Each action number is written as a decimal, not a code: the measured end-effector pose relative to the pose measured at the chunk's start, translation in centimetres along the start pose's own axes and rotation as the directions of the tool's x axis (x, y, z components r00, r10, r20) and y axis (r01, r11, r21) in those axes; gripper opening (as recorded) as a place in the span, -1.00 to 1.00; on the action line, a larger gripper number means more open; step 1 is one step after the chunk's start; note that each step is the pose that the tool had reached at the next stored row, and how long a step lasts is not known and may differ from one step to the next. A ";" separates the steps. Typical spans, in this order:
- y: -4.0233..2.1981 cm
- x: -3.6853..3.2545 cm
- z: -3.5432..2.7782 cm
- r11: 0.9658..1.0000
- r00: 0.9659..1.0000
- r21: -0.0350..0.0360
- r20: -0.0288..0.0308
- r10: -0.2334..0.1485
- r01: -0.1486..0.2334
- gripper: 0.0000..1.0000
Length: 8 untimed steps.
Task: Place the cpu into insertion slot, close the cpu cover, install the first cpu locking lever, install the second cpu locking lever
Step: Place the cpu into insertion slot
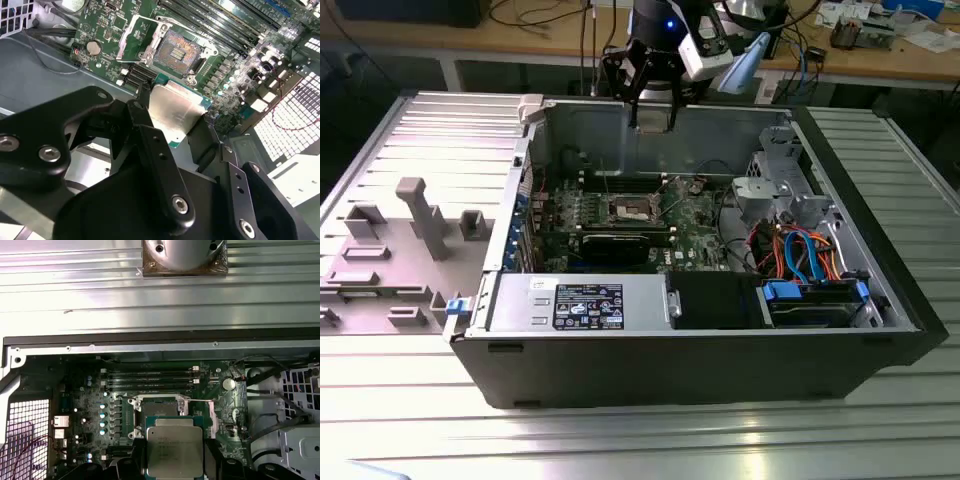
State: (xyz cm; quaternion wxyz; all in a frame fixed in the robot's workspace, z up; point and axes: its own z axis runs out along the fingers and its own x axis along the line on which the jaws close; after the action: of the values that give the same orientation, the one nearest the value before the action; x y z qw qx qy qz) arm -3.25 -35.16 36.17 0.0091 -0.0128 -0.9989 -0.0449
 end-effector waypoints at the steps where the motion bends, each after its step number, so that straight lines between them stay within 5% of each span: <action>1: 0.00 0.00 0.00 1.000 1.000 0.000 0.000 0.000 0.000 0.09; 8: -0.25 -0.01 -0.02 1.000 1.000 0.000 0.000 0.000 0.000 0.09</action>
State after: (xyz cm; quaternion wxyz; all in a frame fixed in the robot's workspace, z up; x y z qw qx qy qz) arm -3.25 -35.42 36.17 0.0091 -0.0128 -0.9989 -0.0448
